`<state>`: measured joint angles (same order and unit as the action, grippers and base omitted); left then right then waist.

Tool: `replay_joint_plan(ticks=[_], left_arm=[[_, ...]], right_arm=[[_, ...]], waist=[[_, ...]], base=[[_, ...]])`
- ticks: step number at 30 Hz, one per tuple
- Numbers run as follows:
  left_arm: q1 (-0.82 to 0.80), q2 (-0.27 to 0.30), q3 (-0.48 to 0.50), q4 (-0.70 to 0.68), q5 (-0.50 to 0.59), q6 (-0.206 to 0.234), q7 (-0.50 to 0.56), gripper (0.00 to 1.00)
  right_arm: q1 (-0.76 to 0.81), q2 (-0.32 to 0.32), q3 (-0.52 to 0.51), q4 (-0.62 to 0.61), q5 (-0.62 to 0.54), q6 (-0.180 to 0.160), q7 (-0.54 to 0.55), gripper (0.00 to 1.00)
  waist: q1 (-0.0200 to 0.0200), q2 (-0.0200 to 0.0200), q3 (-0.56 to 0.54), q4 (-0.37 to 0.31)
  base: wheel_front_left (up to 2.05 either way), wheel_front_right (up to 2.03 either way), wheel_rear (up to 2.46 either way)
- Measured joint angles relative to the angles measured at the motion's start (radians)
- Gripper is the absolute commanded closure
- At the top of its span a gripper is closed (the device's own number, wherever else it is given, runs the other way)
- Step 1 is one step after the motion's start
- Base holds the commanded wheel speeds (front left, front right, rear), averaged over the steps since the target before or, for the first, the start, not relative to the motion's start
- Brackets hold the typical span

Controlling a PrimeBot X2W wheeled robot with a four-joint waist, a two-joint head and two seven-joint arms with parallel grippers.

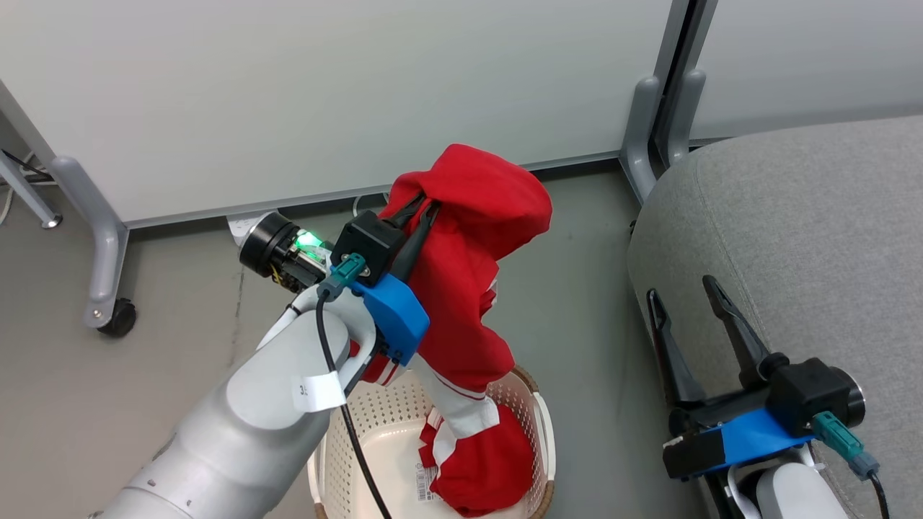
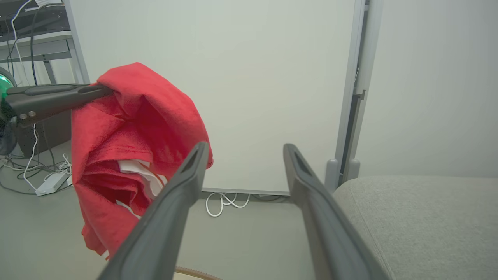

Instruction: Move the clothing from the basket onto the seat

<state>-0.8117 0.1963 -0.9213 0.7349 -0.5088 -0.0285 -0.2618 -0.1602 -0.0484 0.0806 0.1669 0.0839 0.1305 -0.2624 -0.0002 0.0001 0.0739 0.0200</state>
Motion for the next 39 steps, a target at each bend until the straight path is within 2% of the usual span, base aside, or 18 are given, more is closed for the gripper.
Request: replay_joint_plan(ticks=[14, 22, 31, 39], left_arm=[[0.016, -0.01, 0.008, -0.002, 0.016, -0.009, 0.0, 1.0], [0.016, -0.017, 0.016, -0.008, 0.026, -0.012, 0.0, 1.0], [0.005, -0.034, 0.029, -0.018, 0.039, -0.016, 0.0, 1.0], [-0.014, -0.058, 0.03, -0.026, 0.057, -0.025, 0.0, 1.0]], right_arm=[[0.04, 0.0, 0.06, 0.004, 0.017, 0.0, 0.0, 0.0], [0.029, 0.0, 0.161, 0.009, 0.023, 0.0, 0.0, 0.0], [-0.058, 0.0, 0.297, 0.061, 0.036, 0.0, 0.0, 0.0], [-0.165, 0.0, 0.342, 0.164, 0.056, 0.0, 0.0, 0.0]], waist=[[0.0001, 0.0, -0.057, 0.012], [0.0001, 0.0, -0.048, 0.022], [0.0001, 0.0, -0.025, 0.037], [0.0002, -0.0001, 0.007, 0.067]], base=[[0.0, 0.0, 0.0], [0.0, 0.0, 0.0], [0.0, 0.0, 0.0], [0.0, 0.0, 0.0]])
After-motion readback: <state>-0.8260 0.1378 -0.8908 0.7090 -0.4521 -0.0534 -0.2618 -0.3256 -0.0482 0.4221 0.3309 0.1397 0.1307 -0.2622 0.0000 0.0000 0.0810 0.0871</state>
